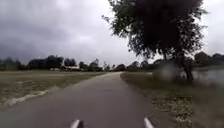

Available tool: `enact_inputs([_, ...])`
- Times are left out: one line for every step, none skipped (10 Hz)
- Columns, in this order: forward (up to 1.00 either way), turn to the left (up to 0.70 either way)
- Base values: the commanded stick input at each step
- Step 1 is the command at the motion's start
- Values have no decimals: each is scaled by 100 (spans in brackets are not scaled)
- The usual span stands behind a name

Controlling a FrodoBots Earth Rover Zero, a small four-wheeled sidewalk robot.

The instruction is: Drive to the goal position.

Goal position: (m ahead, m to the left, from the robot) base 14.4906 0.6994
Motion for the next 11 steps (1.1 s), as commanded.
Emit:
enact_inputs([84, 3])
enact_inputs([84, 3])
enact_inputs([84, 3])
enact_inputs([84, 3])
enact_inputs([84, 3])
enact_inputs([84, 3])
enact_inputs([84, 3])
enact_inputs([84, 3])
enact_inputs([84, 3])
enact_inputs([84, 3])
enact_inputs([84, 3])
